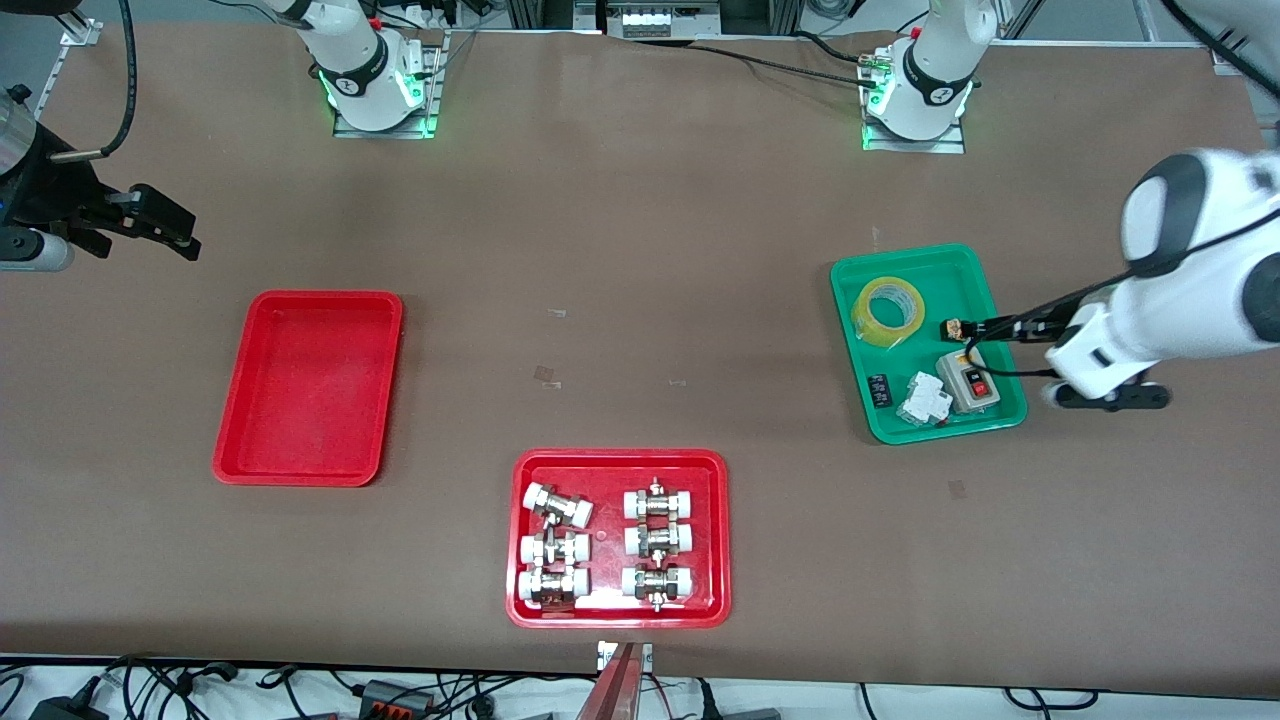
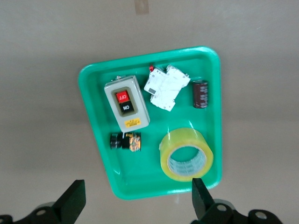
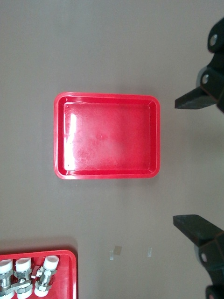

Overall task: Left arm passes tape to right arm into tray
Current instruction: 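Move the left gripper over the yellow tape roll on the green tray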

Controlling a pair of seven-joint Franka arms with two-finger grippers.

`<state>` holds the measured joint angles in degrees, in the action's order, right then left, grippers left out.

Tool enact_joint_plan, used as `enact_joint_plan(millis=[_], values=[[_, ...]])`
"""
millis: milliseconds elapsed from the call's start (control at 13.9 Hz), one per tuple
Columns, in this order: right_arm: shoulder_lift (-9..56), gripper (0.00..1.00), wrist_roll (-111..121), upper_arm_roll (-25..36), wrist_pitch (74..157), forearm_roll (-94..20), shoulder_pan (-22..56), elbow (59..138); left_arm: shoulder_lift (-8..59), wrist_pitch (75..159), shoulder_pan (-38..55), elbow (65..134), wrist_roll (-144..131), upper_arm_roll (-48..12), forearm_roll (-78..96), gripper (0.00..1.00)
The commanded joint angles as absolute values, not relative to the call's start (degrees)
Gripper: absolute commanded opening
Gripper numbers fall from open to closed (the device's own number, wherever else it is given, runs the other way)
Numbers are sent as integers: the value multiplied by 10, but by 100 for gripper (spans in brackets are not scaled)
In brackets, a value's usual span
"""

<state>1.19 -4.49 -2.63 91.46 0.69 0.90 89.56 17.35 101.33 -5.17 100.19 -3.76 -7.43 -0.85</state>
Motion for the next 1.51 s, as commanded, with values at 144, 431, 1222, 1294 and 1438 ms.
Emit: enact_joint_plan(millis=[144, 431, 1222, 1294, 1438], values=[[18, 100, -39, -32, 902, 9, 6, 881, 120, 1268, -46, 1285, -44, -105, -8, 100], [18, 100, -40, -33, 902, 9, 6, 882, 142, 1287, -47, 1308, -49, -106, -8, 100], [18, 100, -40, -33, 902, 9, 7, 882, 182, 1324, -51, 1310, -50, -105, -10, 17], [18, 100, -40, -33, 902, 9, 6, 883, 178, 1322, -52, 1309, -48, -105, -10, 5], [18, 100, -40, -33, 902, 10, 7, 883, 153, 1312, -52, 1307, -44, -106, -10, 1]])
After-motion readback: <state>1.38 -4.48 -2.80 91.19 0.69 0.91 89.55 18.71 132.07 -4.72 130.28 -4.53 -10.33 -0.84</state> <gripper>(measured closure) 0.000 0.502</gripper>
